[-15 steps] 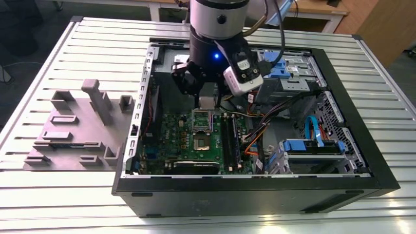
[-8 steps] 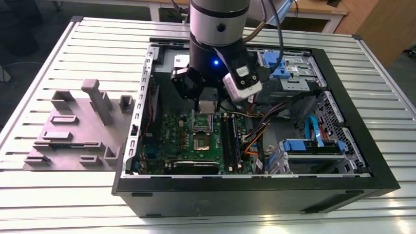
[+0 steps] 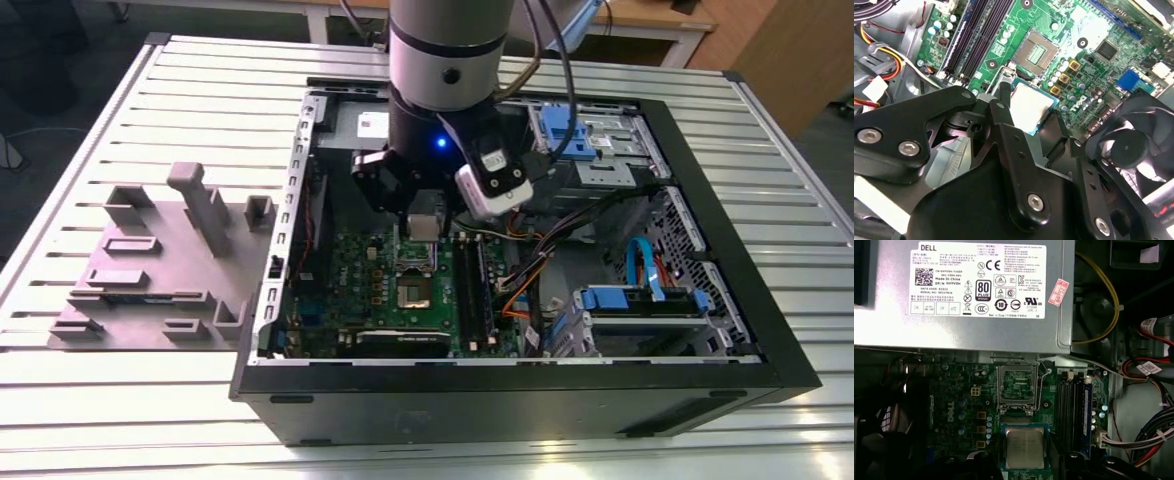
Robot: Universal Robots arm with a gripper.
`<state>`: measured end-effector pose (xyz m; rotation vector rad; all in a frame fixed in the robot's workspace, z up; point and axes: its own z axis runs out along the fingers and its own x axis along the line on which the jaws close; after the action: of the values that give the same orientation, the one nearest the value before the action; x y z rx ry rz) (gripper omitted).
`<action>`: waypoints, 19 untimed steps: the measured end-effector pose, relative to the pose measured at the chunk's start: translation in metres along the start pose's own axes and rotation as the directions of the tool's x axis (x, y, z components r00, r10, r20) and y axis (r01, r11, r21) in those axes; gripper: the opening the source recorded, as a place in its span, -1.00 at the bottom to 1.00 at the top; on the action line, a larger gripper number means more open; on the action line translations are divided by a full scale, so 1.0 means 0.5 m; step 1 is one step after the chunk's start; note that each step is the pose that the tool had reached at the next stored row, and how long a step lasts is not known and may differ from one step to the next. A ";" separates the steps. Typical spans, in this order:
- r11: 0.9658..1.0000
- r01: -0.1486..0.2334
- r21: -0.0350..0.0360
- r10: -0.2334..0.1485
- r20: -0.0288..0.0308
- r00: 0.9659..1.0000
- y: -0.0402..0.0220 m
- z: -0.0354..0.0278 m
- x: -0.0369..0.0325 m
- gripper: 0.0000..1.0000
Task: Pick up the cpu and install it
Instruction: 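Pick up the cpu and move it towards the insertion slot, then place the cpu into insertion slot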
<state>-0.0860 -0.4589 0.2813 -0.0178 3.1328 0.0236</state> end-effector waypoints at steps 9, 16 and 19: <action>1.000 0.000 -0.001 0.000 0.002 1.000 0.000 0.009 0.000 -0.06; 1.000 0.000 -0.001 0.000 0.002 1.000 0.000 0.011 0.000 -0.06; 1.000 0.000 -0.001 0.000 0.004 1.000 0.000 0.015 0.001 -0.06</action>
<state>-0.0863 -0.4588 0.2741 -0.0178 3.1288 0.0252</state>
